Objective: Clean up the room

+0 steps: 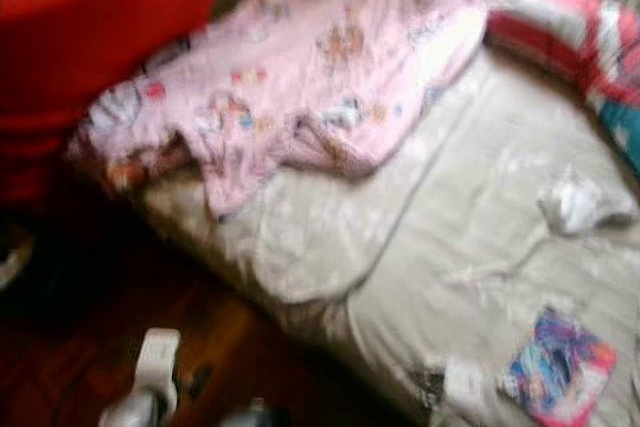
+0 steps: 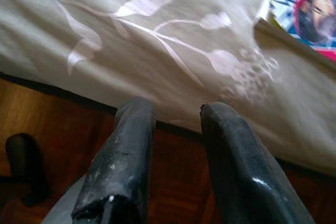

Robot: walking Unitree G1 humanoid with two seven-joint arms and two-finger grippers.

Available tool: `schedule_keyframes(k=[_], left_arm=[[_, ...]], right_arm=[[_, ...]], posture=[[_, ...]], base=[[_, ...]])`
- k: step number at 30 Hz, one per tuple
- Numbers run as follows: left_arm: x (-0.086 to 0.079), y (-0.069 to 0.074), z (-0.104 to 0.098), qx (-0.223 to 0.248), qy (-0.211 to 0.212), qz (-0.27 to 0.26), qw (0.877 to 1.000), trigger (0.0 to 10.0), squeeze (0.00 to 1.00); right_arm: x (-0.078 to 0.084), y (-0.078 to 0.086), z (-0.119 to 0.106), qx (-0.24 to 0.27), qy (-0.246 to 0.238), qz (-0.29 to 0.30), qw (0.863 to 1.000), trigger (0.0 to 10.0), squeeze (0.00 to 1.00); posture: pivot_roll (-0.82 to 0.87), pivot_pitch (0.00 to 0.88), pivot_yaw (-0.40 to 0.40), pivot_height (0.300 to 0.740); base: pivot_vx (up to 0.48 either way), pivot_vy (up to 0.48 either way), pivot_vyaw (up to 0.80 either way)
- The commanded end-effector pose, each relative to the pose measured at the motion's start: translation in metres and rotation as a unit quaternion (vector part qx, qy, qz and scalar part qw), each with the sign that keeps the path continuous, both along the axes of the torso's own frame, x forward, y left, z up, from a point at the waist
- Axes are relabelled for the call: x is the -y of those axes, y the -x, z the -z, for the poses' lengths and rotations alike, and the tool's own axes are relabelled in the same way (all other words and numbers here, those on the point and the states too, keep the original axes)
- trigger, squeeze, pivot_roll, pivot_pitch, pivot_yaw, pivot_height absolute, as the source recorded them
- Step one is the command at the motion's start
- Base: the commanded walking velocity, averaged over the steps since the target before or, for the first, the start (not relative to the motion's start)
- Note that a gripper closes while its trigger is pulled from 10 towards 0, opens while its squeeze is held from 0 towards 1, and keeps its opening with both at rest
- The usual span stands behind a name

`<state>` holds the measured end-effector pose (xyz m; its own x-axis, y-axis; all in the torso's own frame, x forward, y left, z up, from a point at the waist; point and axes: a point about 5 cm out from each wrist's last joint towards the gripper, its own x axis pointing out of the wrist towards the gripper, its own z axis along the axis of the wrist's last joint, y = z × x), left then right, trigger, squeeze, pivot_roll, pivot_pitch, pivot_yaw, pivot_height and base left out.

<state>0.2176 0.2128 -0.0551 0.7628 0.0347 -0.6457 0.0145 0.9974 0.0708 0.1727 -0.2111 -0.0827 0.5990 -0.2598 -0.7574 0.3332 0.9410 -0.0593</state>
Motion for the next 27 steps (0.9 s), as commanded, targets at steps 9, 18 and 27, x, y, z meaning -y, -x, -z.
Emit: schedule_keyframes(k=[9, 18, 27], left_arm=[[-0.0026, 0.0101, 0.0064, -0.021, 0.005, -0.011, 1.000, 10.0, 0.00], [-0.0029, 0.0108, 0.0069, -0.024, 0.006, -0.013, 1.000, 10.0, 0.00], [-0.0025, 0.0093, 0.0062, -0.022, 0.006, -0.012, 1.000, 10.0, 0.00]], right_arm=[[-0.0023, 0.0047, 0.0027, -0.007, -0.006, -0.002, 1.000, 10.0, 0.00], [-0.0009, 0.0045, 0.0024, -0.007, -0.006, 0.003, 1.000, 10.0, 0.00], [-0.0001, 0.0019, 0.0011, -0.003, -0.007, 0.008, 1.000, 10.0, 0.00]], posture=[[0.13, 0.183, 0.033, 0.740], [0.13, 0.182, 0.033, 0.740], [0.13, 0.177, 0.034, 0.740]], base=[[0.000, 0.480, 0.00], [0.000, 0.480, 0.00], [0.000, 0.480, 0.00]])
